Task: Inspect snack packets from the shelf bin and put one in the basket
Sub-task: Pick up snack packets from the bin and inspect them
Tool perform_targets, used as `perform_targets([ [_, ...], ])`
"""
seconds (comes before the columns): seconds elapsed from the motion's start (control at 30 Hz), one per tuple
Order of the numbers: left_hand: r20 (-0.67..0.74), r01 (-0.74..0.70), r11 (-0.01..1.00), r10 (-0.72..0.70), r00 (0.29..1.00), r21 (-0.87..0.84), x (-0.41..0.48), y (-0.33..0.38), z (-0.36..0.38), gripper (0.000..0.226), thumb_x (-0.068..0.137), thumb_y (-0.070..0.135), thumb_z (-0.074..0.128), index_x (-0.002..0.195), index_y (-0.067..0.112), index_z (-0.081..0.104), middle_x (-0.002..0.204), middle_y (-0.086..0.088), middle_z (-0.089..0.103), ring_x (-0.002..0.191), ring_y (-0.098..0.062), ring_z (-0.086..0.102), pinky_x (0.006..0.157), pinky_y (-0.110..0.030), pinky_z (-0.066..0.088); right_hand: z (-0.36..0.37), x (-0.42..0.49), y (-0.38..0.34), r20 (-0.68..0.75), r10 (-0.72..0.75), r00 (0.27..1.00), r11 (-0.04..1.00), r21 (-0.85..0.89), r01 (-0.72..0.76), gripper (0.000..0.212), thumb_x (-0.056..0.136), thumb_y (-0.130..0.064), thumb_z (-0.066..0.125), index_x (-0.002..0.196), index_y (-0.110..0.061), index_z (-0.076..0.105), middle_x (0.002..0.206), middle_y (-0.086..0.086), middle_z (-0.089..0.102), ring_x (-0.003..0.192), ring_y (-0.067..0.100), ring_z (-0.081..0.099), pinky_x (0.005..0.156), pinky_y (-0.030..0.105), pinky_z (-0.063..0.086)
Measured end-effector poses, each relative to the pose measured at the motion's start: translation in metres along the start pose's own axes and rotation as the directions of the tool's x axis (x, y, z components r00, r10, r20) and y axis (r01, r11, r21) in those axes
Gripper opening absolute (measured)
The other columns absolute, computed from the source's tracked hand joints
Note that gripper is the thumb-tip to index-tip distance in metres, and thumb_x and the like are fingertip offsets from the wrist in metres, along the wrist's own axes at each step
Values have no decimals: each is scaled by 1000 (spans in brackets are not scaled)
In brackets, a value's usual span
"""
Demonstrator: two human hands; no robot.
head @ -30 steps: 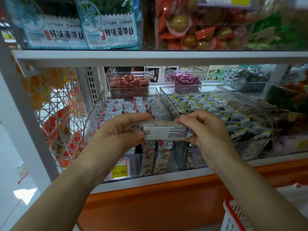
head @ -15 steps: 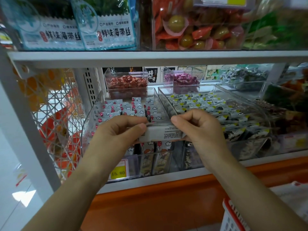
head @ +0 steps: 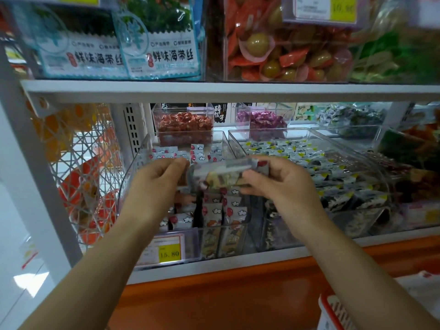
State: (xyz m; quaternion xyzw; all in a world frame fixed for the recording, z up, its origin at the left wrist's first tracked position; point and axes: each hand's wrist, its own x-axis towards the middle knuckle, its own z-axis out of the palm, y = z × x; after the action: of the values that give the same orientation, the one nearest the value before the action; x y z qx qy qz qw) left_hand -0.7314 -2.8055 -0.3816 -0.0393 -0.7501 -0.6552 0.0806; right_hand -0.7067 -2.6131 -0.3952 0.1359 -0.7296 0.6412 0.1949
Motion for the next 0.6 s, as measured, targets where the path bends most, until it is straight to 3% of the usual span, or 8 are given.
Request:
perform_targets([
  [0.1,-1,-173,907,188,982,383,31,1,-4,28,96,26,46,117,15,62,99,5,65,81,-17,63,70,-25,47,-3,29,1,-126,11,992,996,-81,-21,11,83,-7,66,88,-17,67,83,0,73,72,10,71,61,17,56],
  [0.2,170,-257,705,193,966,661,67,-5,1,26,97,22,43,116,11,57,115,-15,56,105,-25,52,84,-29,38,6,72,7,-140,22,990,982,-184,-48,10,84,-4,66,93,-3,64,99,14,67,72,11,67,60,16,55],
  [0.27,294,-310,603,128,947,735,85,-12,8,36,98,29,39,128,12,51,135,-14,48,123,-28,43,102,-37,33,17,103,14,-143,-3,990,965,-259,-34,13,84,-4,65,96,1,63,101,16,64,78,17,65,69,24,58],
  [0.3,354,-338,506,68,933,794,92,-17,10,43,99,35,33,137,17,42,146,-10,38,133,-29,32,109,-47,26,24,117,17,-141,-19,990,952,-306,-26,14,84,-6,66,95,1,62,97,12,64,83,22,65,76,33,58],
  [0.37,423,-398,214,-87,902,892,102,-28,11,51,99,44,22,147,30,19,158,-1,11,144,-29,5,112,-61,8,40,142,23,-135,-52,989,927,-375,-3,14,84,-9,68,94,-1,62,88,3,61,86,21,61,83,40,55],
  [0.43,449,-448,46,-179,875,893,108,-39,8,53,99,44,19,149,32,6,159,1,-5,144,-30,-10,110,-65,3,56,162,30,-126,-92,988,897,-442,27,19,83,-9,68,99,0,62,94,9,64,83,19,58,79,34,54],
  [0.53,450,-445,68,-177,875,893,105,-47,2,53,98,46,15,149,31,10,158,4,-10,144,-25,-14,110,-61,1,74,185,39,-55,-124,991,852,-518,78,19,83,-9,67,100,-3,62,96,8,64,83,16,56,65,14,47],
  [0.6,440,-426,116,-153,885,897,102,-47,0,55,97,49,12,149,30,13,158,5,-11,144,-22,-13,112,-55,1,81,196,44,8,-107,994,798,-596,90,22,83,-12,67,103,-8,59,89,-1,56,80,12,51,58,9,39],
])
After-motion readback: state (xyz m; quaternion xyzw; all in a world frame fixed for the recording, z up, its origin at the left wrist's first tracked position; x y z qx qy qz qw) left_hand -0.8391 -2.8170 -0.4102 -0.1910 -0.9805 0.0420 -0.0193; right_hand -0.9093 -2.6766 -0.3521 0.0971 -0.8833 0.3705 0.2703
